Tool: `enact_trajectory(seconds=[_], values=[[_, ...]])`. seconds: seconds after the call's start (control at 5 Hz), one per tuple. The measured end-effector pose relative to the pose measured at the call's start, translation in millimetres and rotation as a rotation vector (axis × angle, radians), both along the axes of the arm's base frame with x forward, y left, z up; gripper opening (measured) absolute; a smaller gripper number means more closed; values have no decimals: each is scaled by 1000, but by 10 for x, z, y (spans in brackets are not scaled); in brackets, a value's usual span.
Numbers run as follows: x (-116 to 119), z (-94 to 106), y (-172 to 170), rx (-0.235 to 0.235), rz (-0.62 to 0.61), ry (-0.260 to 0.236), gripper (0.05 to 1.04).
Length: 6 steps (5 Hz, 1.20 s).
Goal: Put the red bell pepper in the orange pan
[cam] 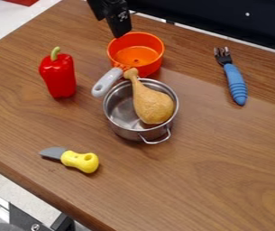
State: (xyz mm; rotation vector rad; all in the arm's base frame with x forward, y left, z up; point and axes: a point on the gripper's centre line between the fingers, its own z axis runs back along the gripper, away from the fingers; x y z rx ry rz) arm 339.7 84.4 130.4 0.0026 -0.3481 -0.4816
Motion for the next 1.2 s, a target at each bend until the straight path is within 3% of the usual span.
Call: enact_trajectory(seconds=[0.2,0.4,0.6,0.8,1.0,1.2], values=[[-28,-122,-13,-16,1,40,999],[-83,-117,48,-66,114,74,1000],[-116,-41,229,-112,331,70,1000],[-209,128,401,-132,522,6,999],[-454,239,480,-142,700,-72,1000],[-616,255,546,-153,792,-44,999]])
